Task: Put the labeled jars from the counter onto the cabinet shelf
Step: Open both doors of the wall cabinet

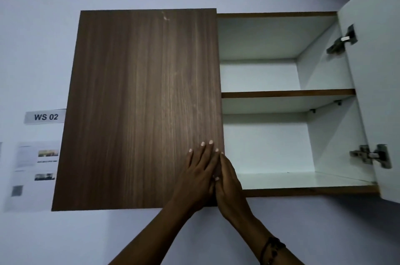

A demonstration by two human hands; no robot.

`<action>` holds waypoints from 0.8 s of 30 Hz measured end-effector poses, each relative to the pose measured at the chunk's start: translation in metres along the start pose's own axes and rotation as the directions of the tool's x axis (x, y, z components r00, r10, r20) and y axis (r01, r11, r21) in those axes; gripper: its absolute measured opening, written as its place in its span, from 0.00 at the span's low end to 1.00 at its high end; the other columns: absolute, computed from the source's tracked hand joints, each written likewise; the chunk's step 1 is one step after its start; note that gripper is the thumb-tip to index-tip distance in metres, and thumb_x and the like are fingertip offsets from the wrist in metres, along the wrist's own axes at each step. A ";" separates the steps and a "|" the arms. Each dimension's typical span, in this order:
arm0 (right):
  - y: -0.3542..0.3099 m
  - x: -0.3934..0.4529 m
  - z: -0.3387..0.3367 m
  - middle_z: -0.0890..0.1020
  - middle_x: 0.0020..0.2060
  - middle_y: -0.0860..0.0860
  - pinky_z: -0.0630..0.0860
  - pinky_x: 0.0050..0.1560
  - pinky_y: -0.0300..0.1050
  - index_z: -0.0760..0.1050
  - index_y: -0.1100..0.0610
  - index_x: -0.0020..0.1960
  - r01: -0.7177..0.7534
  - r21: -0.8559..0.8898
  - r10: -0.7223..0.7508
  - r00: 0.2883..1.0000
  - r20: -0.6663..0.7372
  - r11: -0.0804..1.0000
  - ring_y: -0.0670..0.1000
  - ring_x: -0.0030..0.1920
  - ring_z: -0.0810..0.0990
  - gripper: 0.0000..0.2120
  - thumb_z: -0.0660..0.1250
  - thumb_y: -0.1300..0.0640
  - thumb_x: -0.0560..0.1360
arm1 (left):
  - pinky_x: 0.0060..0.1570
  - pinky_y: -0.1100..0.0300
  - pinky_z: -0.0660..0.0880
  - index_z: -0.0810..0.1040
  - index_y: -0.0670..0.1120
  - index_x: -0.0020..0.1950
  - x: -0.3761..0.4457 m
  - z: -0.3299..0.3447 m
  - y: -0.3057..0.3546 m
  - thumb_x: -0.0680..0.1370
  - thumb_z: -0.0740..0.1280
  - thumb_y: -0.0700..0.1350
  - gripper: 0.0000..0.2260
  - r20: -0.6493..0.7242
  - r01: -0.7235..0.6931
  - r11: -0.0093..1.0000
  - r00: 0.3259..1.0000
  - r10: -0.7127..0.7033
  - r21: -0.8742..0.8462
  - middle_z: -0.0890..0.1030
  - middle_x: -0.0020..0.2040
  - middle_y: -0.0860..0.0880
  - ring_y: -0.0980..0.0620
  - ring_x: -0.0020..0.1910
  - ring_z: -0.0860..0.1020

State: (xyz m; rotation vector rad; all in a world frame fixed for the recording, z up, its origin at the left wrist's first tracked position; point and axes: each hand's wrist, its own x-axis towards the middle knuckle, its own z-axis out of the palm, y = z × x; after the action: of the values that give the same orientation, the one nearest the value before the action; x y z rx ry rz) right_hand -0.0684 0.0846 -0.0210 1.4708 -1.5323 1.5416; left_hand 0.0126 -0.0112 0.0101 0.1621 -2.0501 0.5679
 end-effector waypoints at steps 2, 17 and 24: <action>-0.001 0.001 0.000 0.59 0.73 0.39 0.53 0.67 0.21 0.50 0.41 0.74 -0.033 0.033 0.034 0.999 -0.028 0.999 0.29 0.71 0.57 0.28 0.55 0.64 0.82 | 0.77 0.40 0.51 0.54 0.45 0.81 -0.002 0.001 -0.003 0.82 0.53 0.53 0.28 0.009 0.000 1.000 1.000 0.000 0.004 0.53 0.81 0.42 0.41 0.80 0.51; -0.064 -0.016 -0.032 0.73 0.70 0.50 0.72 0.66 0.46 0.63 0.53 0.76 -0.265 0.146 0.278 0.957 -0.081 0.953 0.51 0.68 0.73 0.23 0.58 0.56 0.81 | 0.78 0.39 0.44 0.46 0.48 0.82 -0.027 -0.044 0.026 0.83 0.50 0.56 0.29 -0.080 0.081 0.996 0.993 -0.084 -0.040 0.43 0.83 0.44 0.44 0.82 0.41; -0.130 -0.044 -0.057 0.82 0.45 0.44 0.76 0.41 0.34 0.77 0.51 0.56 -0.085 0.147 0.099 0.991 -0.089 0.985 0.43 0.43 0.80 0.09 0.62 0.51 0.79 | 0.77 0.35 0.44 0.49 0.48 0.81 -0.049 -0.106 0.037 0.83 0.45 0.60 0.30 -0.258 0.062 0.968 0.958 -0.126 -0.241 0.46 0.83 0.45 0.46 0.82 0.43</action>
State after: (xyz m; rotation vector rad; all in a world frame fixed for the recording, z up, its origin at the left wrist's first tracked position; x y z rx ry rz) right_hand 0.0426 0.1809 -0.0007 1.3966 -1.4790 1.7828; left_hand 0.1085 0.0639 0.0016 0.0407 -1.8122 0.2711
